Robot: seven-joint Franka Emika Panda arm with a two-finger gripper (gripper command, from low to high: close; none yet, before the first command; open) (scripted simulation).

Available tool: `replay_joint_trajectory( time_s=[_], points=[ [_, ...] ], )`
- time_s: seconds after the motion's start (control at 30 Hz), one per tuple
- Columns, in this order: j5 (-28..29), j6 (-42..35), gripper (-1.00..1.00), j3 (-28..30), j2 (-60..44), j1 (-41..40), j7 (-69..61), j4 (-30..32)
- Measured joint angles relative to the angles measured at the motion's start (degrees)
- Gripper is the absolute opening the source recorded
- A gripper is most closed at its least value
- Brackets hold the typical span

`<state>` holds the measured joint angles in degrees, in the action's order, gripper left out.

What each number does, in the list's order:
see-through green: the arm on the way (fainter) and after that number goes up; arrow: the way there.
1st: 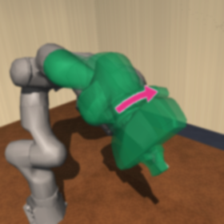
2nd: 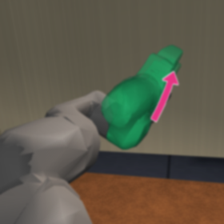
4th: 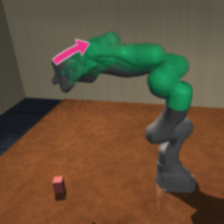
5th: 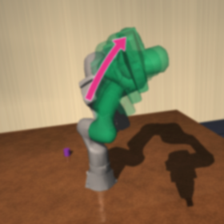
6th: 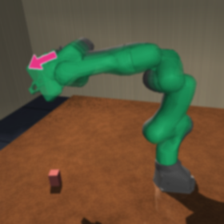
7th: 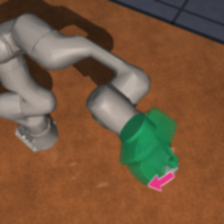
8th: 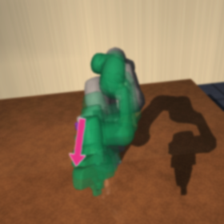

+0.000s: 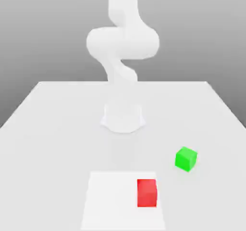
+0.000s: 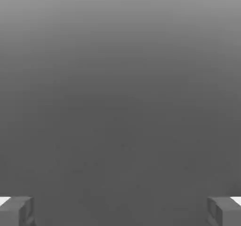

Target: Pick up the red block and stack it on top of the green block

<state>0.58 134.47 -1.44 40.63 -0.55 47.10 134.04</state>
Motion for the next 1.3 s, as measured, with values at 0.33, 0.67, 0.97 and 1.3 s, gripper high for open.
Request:
replay_joint_trajectory(
  time_s=[0.33, 0.67, 0.97, 1.3],
  points=[
    [2.73, 10.95, 0.0, -4.15, -21.27, -0.84, 5.5, 9.17],
    [1.93, 21.79, 0.0, -5.99, -41.88, 0.95, 8.4, 18.21],
    [4.73, 33.03, -1.0, -3.03, -56.27, 3.55, 11.03, 17.87],
    [1.78, 26.01, -1.0, -5.01, -47.92, 2.24, 8.88, 19.14]
  ],
)
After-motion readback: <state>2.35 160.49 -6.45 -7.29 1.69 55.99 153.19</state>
